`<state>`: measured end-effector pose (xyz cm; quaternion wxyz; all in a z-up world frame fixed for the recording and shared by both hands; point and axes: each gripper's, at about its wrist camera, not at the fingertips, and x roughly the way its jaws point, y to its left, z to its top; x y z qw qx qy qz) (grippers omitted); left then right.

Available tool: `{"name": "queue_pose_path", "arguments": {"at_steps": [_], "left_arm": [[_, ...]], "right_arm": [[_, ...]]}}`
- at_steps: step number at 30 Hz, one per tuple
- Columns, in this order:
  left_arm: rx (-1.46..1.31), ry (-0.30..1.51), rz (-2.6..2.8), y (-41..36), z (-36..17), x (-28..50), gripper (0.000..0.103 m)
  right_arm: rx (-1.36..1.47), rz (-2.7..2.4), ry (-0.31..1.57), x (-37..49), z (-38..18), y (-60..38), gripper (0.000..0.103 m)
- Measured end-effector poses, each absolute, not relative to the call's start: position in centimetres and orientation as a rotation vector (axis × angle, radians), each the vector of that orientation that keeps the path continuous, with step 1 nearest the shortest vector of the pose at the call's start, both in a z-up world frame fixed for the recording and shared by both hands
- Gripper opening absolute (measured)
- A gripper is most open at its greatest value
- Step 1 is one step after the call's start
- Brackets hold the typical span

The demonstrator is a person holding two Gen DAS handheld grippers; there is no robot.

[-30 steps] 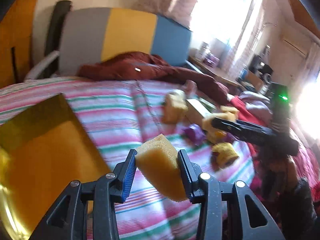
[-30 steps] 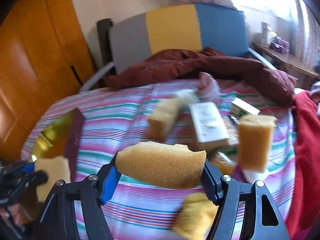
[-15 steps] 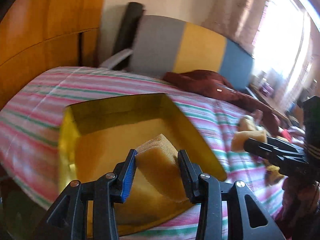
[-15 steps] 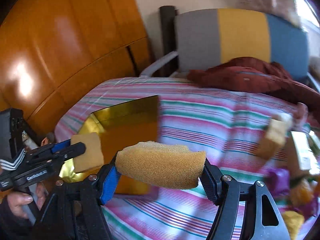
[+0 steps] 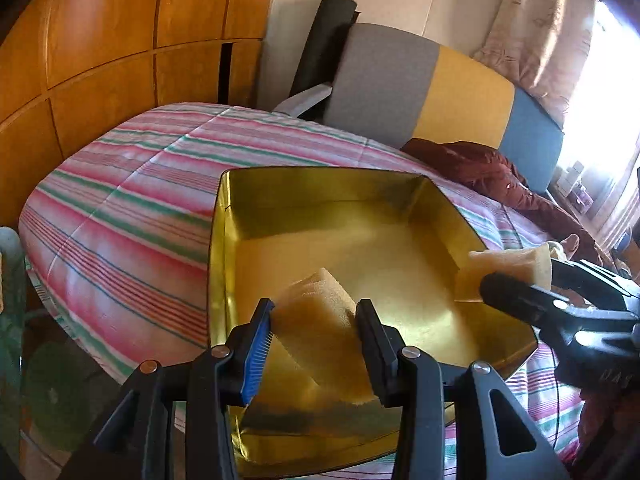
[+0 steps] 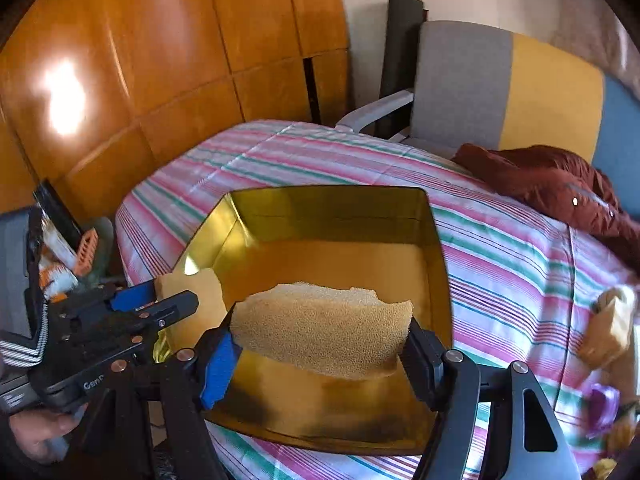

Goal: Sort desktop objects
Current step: 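Carry both sponges over the gold tray and open both tools to drop them, then move both tools back from the tray toward the pile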

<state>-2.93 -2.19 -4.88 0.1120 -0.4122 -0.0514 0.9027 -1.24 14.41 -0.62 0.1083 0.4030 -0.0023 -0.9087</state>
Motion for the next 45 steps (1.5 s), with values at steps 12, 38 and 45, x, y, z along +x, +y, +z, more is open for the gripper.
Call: {"name": "queue_pose_path", "arguments": {"at_steps": [12,38,45], "left_arm": [[-1.242,-0.148,2.662,-2.5,-5.3,-2.8,0.051],[-1.179,-0.194,2.713,-4.0,-2.5,-2.0,0.054],[-1.157,-0.125,2.682,-2.1,-2.1,-1.5,0.054]], "right_arm": [[1.178,-2.747,0.142,-1.9,-1.1,11.2,0.075],[1.091,-2.882,0.223,-0.2,0.4,10.9,0.101],[1.100,-2.945,0.189,0.7,0.7,13.1,0.102]]}}
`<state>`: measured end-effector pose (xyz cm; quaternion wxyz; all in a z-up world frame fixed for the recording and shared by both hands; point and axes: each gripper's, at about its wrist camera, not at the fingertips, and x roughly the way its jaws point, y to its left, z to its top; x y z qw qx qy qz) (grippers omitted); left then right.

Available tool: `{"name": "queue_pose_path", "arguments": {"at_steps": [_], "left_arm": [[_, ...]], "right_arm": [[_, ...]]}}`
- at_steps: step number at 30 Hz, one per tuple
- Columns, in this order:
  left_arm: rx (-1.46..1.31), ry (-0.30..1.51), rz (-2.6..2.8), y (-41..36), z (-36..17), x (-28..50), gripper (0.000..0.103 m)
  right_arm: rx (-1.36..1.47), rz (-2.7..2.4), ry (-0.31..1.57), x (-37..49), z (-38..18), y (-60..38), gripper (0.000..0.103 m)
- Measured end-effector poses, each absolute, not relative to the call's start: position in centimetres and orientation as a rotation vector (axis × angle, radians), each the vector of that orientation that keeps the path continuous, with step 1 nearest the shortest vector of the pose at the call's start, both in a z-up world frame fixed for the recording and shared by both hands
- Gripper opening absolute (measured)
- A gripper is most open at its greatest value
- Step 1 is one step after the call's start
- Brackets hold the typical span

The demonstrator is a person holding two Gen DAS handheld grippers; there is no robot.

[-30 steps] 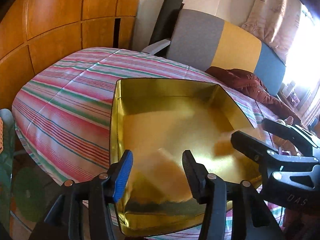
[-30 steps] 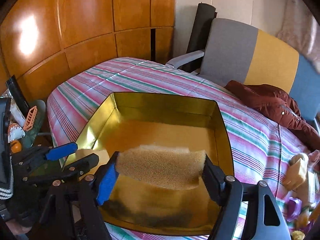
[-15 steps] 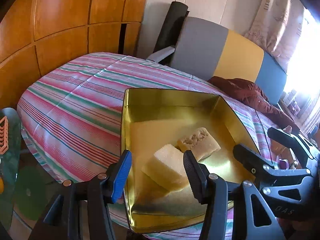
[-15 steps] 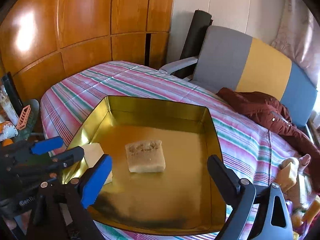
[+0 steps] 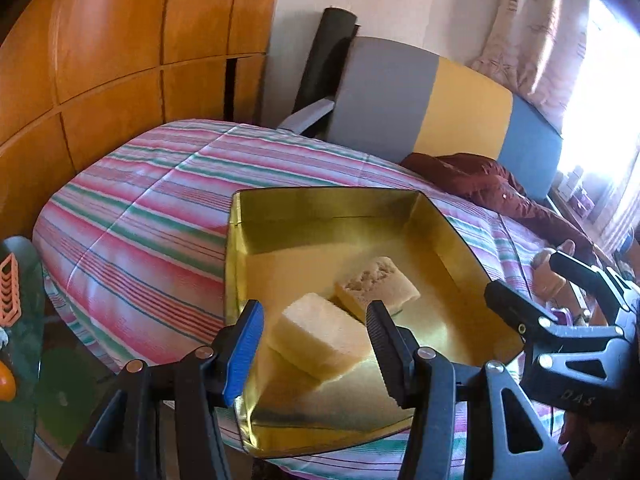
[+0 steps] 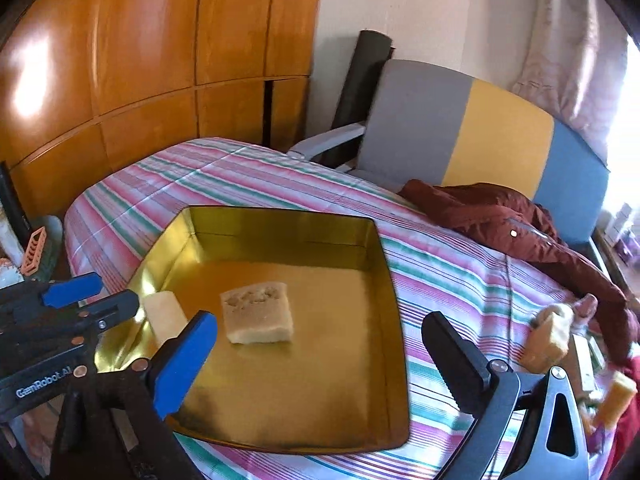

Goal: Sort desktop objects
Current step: 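Move both tools back from the tray toward the pile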

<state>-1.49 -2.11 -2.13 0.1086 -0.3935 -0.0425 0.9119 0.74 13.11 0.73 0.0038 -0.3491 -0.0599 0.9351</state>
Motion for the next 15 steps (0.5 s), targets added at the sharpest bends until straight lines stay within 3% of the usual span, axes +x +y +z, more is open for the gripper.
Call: {"name": "queue_pose_path", "arguments": {"at_steps": [15], "left_arm": [[-1.134,-0.024,2.540,3.4,-1.8,-1.0,0.054]], "right_arm": [[-1.053,2.721,-0.051,3.5,0.4,22.5,0.103]]}}
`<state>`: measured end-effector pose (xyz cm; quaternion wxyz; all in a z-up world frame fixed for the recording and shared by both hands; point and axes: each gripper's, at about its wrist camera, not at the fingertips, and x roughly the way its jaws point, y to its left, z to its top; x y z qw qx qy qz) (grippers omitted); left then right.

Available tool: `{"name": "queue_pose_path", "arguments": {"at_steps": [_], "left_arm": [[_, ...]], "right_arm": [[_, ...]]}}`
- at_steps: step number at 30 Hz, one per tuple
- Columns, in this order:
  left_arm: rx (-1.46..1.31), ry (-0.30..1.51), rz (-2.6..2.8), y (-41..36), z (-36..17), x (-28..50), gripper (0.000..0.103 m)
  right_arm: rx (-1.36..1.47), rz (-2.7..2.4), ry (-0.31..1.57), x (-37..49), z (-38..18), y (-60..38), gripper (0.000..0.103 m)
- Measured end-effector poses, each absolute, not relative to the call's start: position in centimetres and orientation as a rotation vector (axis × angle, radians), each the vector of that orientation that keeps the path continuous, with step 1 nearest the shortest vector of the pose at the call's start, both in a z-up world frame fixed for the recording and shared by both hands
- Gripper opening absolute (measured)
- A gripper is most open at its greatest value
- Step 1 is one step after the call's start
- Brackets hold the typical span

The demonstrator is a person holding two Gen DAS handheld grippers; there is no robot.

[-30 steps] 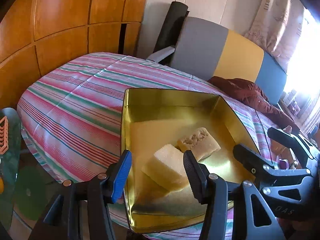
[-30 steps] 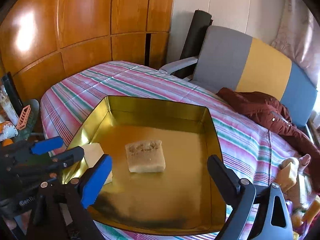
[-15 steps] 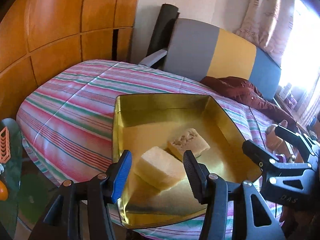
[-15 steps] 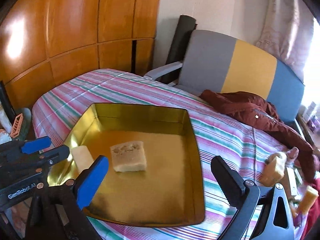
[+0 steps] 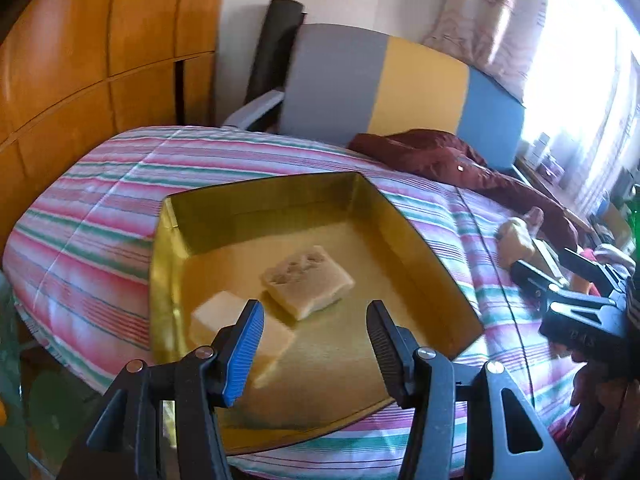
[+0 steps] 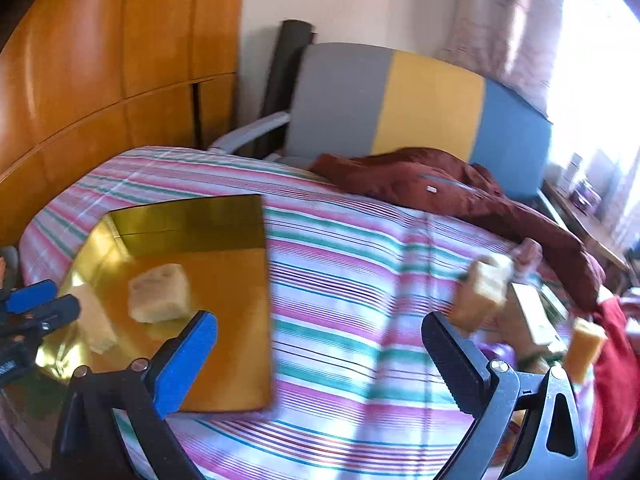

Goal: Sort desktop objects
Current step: 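Move both tools back from the tray toward the pile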

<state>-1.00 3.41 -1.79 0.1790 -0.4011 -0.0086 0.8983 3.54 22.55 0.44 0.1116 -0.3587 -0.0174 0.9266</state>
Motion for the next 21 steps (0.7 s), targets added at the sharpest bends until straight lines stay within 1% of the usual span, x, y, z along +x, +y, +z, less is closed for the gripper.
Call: {"name": "queue_pose_path", "arguments": {"at_steps": [5,14,17,21], "left_arm": [[-1.117,0.014,2.474,6.1,-1.6,-0.9,0.054],[-1.083,0.106,2.353,11.7,-1.2,-0.1,0.054],[-1.074,0.132,2.318,13.4,-1.1,0.2,0.054],[-1.069,0.157,2.265,15.7,-1.0,0.4,0.054]], "right_arm": [[-1.026,2.599,0.024,6.1,0.6,28.3,0.103],[-0.905,2.334,0.282,13.2,2.1,42.5,0.103],[-0.874,2.292,0.330,14.3,2.3,45.9,0.103],[-0.890,2.296,0.339,14.0,1.7,48.8,0.103]]}}
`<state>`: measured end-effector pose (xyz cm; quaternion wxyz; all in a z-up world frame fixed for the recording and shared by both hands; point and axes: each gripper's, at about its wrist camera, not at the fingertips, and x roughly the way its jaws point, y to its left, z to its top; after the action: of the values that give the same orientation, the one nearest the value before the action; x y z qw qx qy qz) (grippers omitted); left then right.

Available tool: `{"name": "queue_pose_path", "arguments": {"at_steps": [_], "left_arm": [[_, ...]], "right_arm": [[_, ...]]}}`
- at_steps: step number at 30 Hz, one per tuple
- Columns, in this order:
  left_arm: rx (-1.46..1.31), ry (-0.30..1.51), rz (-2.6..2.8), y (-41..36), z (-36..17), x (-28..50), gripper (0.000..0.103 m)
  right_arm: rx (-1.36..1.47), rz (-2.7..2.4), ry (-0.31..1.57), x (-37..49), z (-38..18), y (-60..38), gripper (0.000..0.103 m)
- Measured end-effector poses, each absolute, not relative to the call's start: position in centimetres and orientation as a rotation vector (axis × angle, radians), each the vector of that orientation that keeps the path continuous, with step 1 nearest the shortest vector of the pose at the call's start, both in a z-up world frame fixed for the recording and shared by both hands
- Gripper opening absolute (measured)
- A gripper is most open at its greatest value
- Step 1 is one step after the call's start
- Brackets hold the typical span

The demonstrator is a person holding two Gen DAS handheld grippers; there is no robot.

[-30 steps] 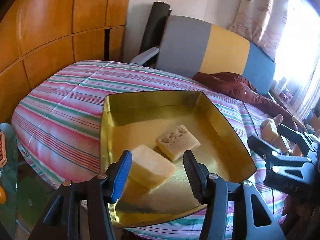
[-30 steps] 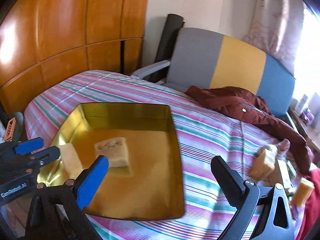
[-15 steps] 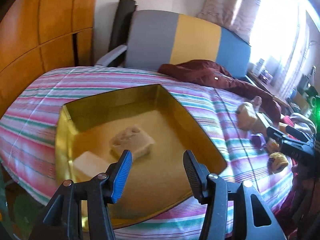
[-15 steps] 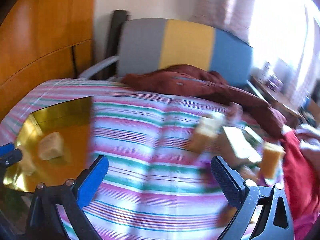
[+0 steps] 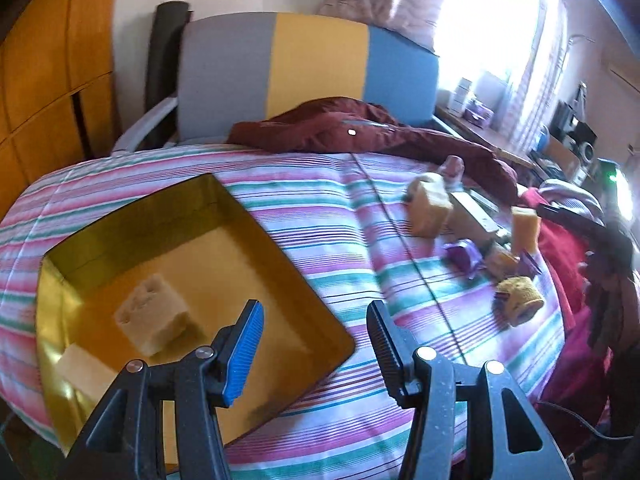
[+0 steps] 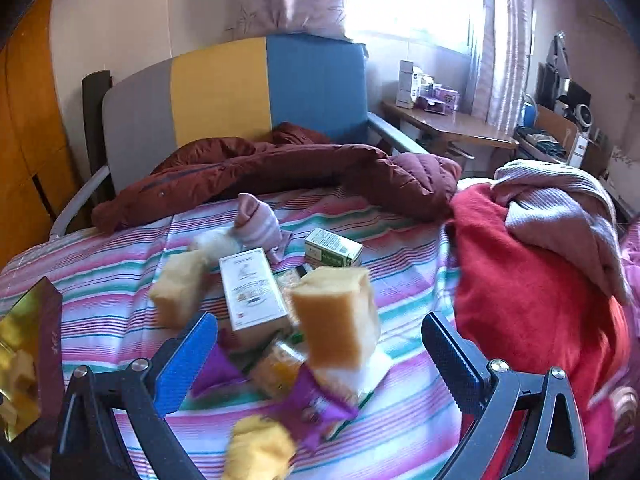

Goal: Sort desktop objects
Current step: 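Move both tools back from the tray toward the pile, then grasp a tall yellow sponge with the right tool while the left tool grasps the yellow sock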

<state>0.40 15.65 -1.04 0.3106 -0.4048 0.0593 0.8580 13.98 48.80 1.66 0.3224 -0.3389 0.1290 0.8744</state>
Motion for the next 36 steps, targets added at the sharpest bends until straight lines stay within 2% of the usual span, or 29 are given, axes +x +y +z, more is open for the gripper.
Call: {"name": "queue_pose_path", "arguments": {"at_steps": [15,17,18,19,23,36], "left_arm": [[-1.127,0.174,2.047,24.0,-2.7,0.6,0.054],[-1.134,0.168,2.008,25.4,-2.9,0.7,0.054],[-1.132,0.169,1.994,26.0,-2.9,0.9,0.054],[-1.126,0.175,1.978,26.7,-2.9,1.1,0.054],[-1.121,0.192,1.883,29.7,-3.3,1.9,0.054],[-1.226,0.124,1.606,37.9,-6.0,4.3,0.061]], "right_arm": [[-1.008,2.325,0.430,11.0,-3.1,54.0,0.102],[-1.012,2.322,0.426,11.0,-3.2,54.1,0.086],[-1.019,2.327,0.440,11.0,-3.3,54.1,0.068],[-1.026,2.324,0.450,11.0,-3.4,54.2,0.064],[-0.996,2.333,0.481,11.5,-3.2,54.5,0.059],[-0.790,2.441,0.570,13.5,-0.4,54.5,0.059]]}}
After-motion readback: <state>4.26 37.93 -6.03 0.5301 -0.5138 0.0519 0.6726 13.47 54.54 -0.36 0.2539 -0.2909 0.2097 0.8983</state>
